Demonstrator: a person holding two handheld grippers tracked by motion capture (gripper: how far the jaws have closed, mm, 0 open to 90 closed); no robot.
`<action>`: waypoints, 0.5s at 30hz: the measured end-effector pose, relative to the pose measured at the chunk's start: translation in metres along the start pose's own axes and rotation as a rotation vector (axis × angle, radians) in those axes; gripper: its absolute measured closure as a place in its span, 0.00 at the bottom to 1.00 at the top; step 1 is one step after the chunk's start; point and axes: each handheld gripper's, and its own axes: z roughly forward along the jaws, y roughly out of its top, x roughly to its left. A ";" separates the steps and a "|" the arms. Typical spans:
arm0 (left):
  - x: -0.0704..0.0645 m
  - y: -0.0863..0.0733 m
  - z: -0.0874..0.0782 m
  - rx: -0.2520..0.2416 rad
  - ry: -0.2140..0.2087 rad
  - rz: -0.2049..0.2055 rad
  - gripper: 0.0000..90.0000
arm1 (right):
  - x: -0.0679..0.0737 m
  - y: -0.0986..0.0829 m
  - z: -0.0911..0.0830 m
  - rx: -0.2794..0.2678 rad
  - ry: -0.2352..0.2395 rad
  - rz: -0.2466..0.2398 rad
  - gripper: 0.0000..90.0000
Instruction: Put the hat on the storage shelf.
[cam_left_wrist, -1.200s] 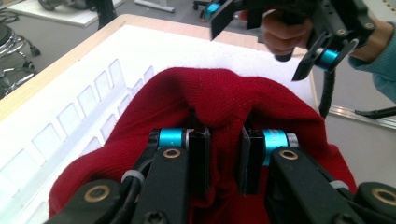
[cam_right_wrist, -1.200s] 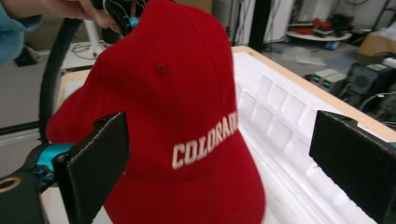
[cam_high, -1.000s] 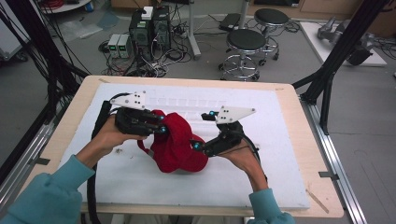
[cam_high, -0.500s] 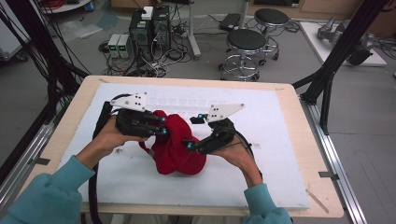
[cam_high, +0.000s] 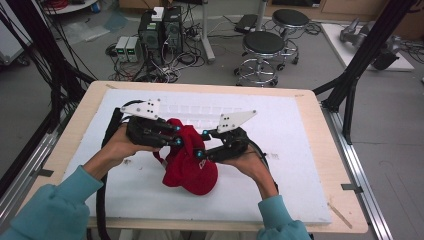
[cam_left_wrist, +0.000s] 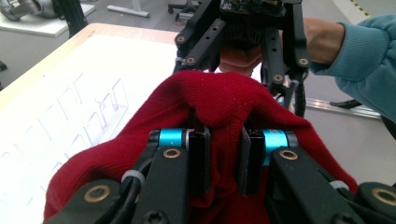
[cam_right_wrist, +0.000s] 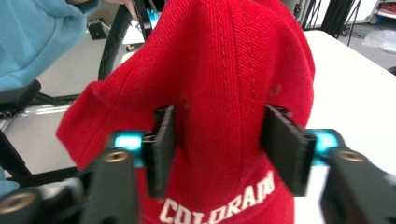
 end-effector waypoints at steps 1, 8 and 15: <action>0.000 0.000 0.000 0.001 0.002 0.000 0.87 | 0.000 0.000 0.000 0.002 0.008 0.011 0.67; 0.001 -0.001 -0.001 0.007 0.008 -0.004 0.87 | -0.001 0.001 -0.002 0.013 -0.011 0.025 0.89; 0.004 -0.003 -0.005 -0.018 0.034 -0.045 0.77 | 0.001 0.003 -0.001 0.016 -0.048 0.023 0.96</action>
